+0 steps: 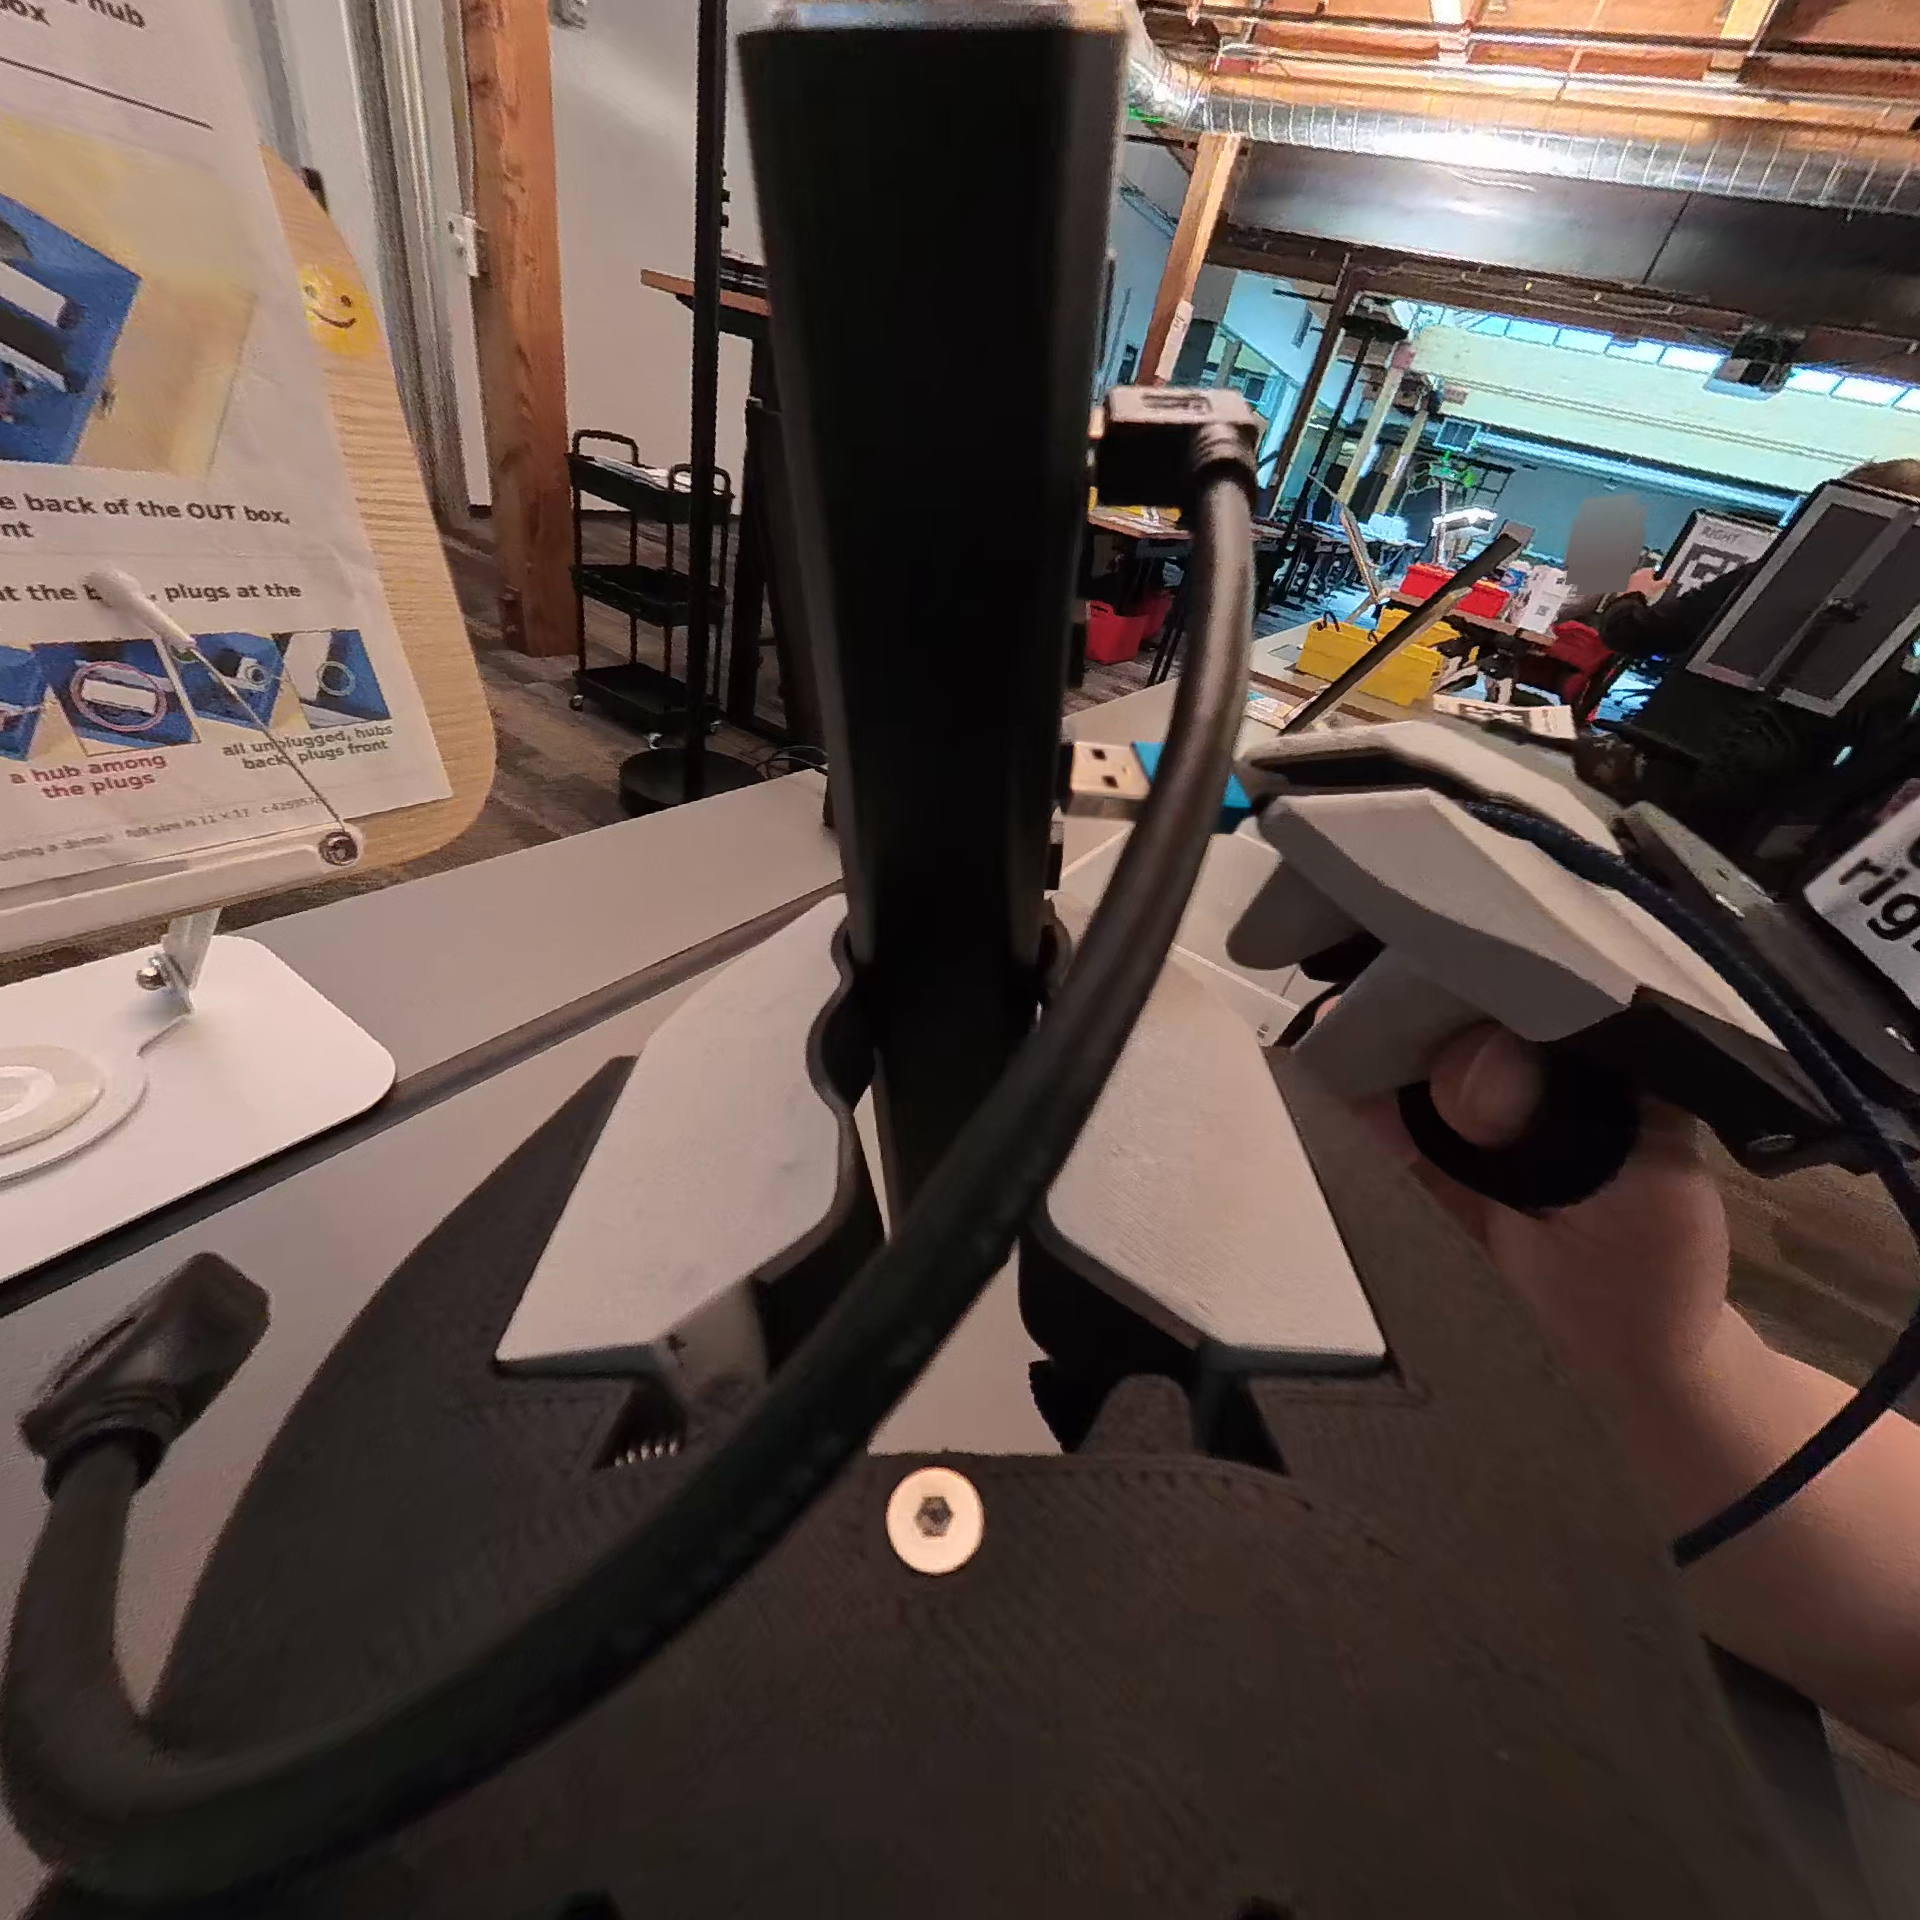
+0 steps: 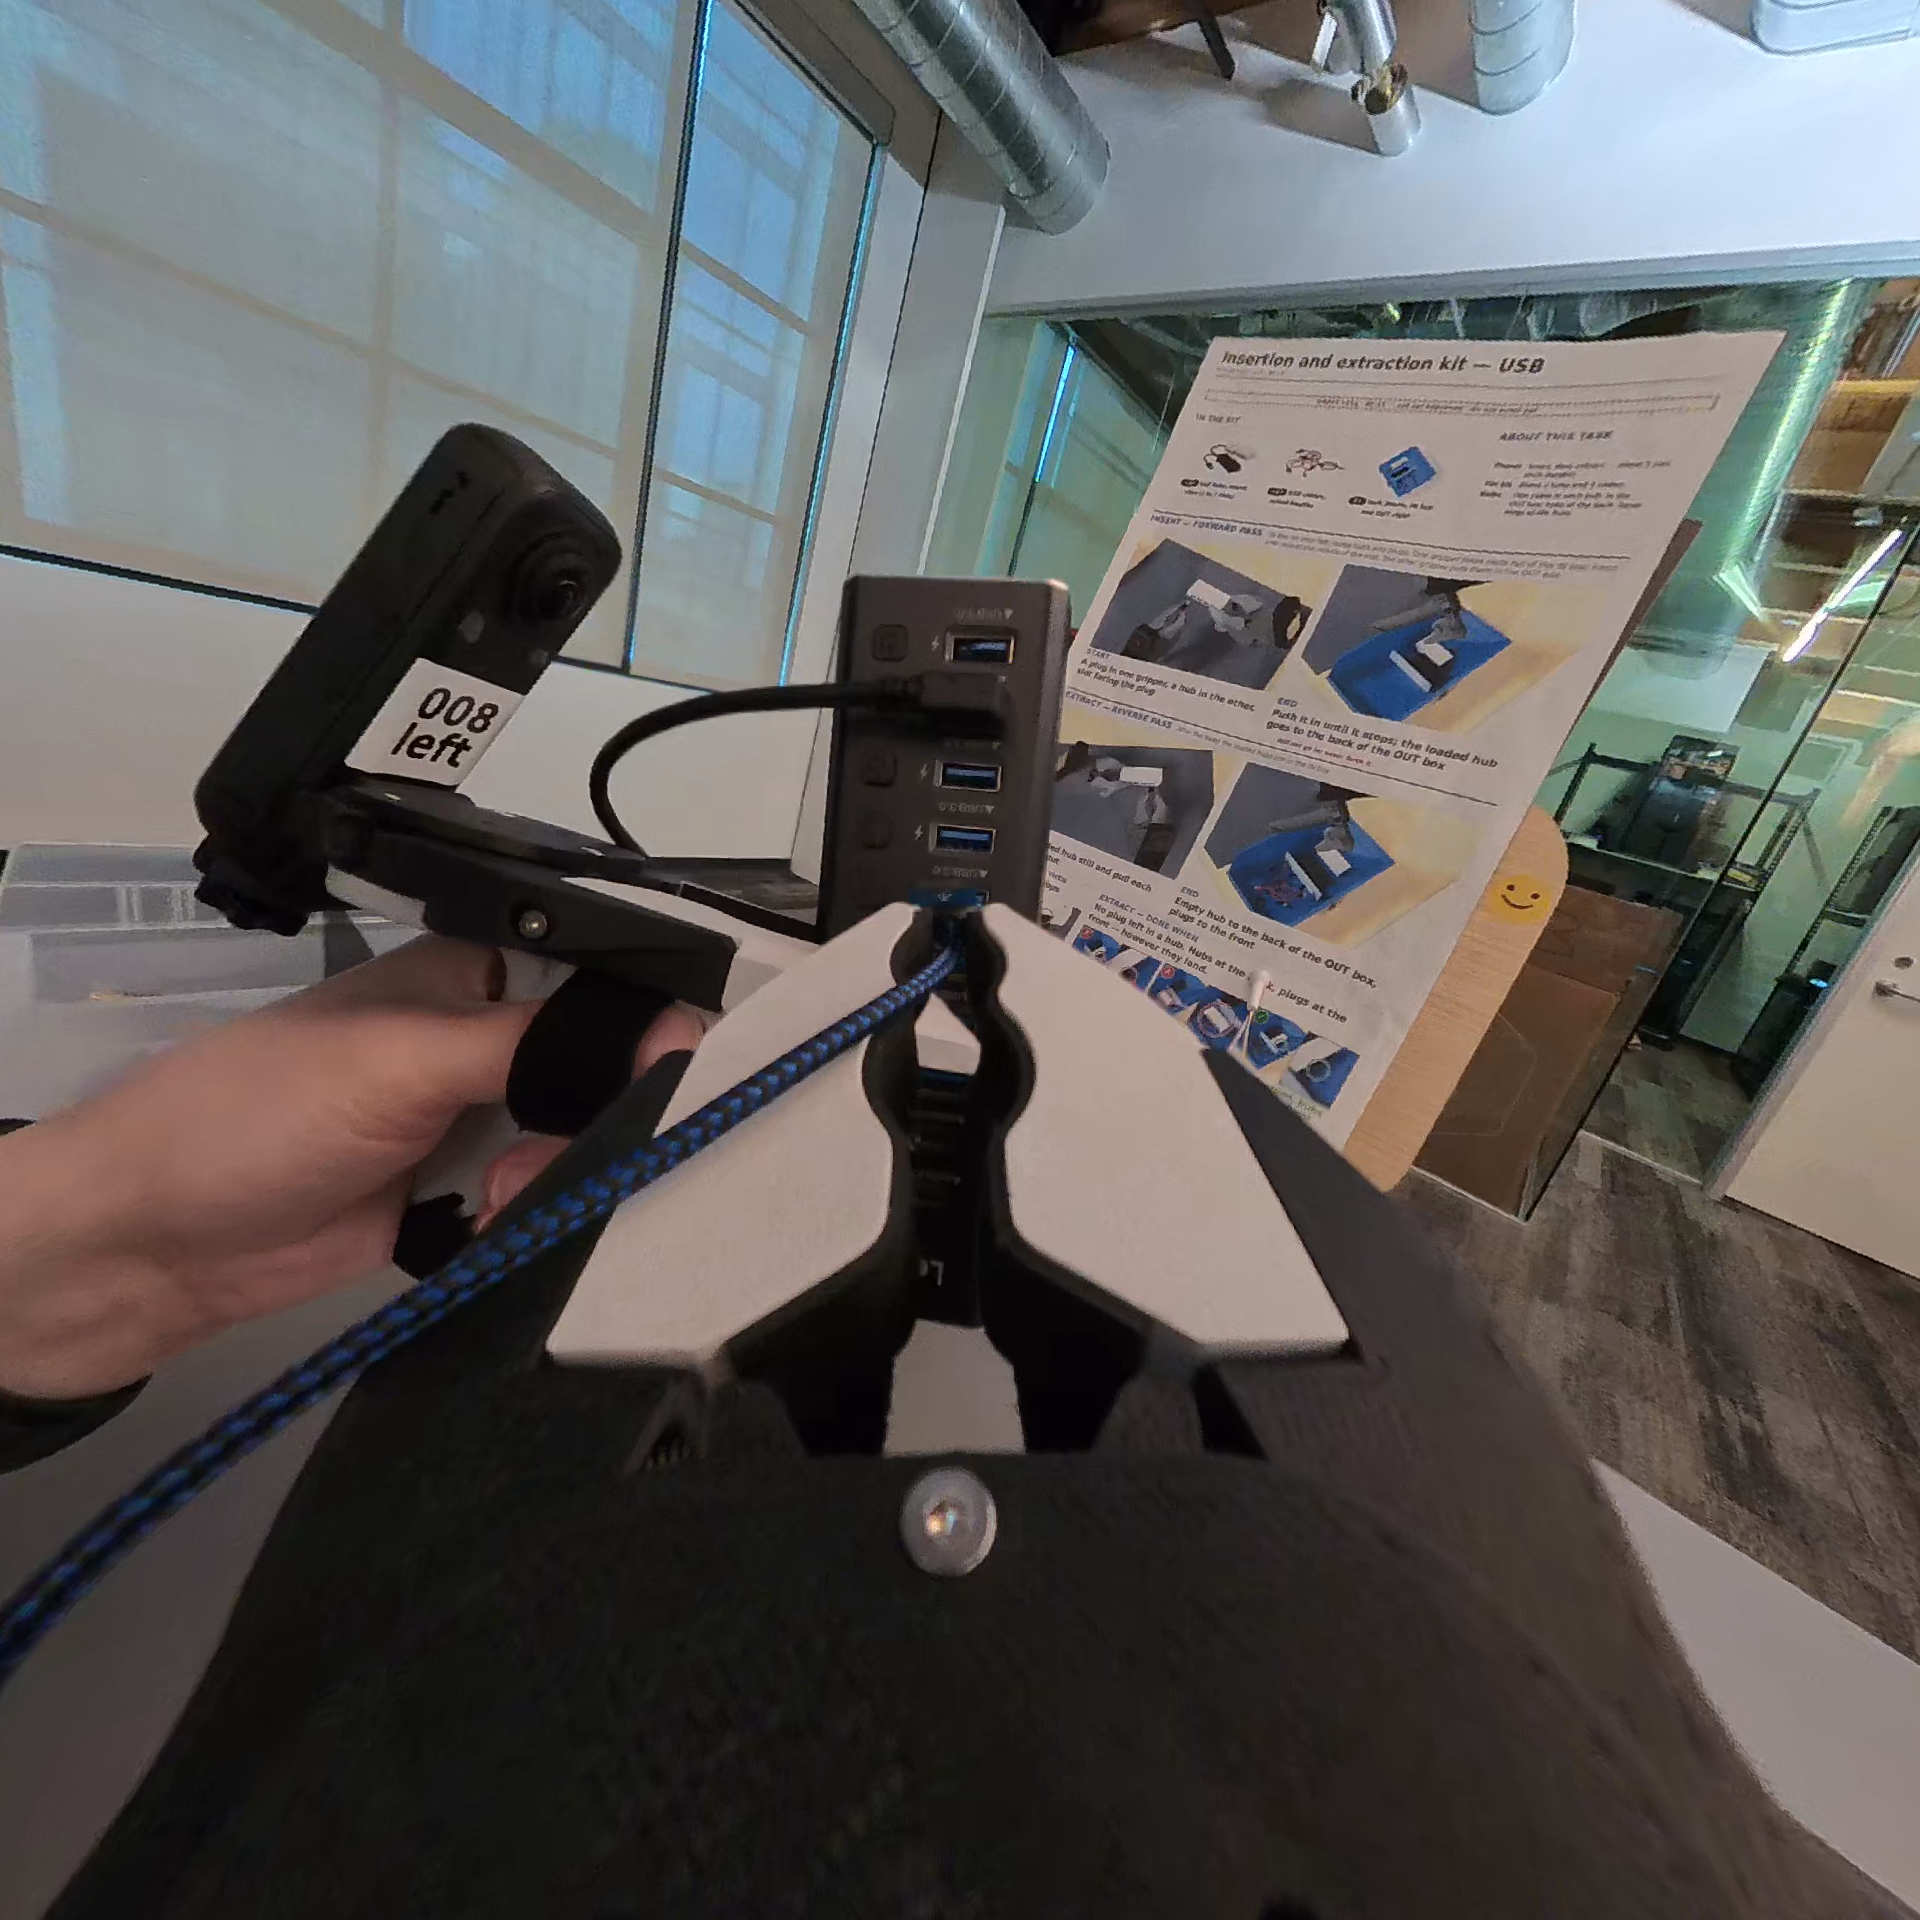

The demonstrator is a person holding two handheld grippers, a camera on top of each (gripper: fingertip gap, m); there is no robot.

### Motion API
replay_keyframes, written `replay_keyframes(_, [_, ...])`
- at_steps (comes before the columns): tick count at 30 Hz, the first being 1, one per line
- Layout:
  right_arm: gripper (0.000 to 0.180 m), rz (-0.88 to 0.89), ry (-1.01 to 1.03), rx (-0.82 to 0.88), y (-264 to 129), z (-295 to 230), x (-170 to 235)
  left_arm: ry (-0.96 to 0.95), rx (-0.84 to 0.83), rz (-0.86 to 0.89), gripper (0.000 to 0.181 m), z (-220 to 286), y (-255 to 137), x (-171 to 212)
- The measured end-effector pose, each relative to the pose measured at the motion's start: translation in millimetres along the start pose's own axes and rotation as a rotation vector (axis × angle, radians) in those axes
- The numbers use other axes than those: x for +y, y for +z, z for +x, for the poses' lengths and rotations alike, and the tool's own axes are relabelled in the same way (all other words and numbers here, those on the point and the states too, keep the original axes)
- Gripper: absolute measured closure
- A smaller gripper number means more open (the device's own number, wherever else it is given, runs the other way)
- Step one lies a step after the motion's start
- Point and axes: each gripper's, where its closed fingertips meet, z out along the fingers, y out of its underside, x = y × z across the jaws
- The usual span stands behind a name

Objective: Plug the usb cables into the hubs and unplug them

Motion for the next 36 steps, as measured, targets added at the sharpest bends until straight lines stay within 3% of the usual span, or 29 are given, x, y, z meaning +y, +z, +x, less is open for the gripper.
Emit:
replay_keyframes(15, [0.174, 0.050, 0.023, 0.039, -6.7, 2.8, -12.2, 0.070, -0.050, 0.101, 0.153, 12.5, -4.4, -15.0])
replay_keyframes(23, [0.174, 0.059, 0.075, 0.024, -7.6, -0.4, -14.1, 0.359, -0.234, 0.116, 0.154, 9.8, -9.4, -21.2])
replay_keyframes(36, [0.173, 0.094, 0.094, -0.036, -13.6, -4.6, -27.8, 0.514, -0.202, 0.176, 0.151, 28.1, -16.7, -30.7])
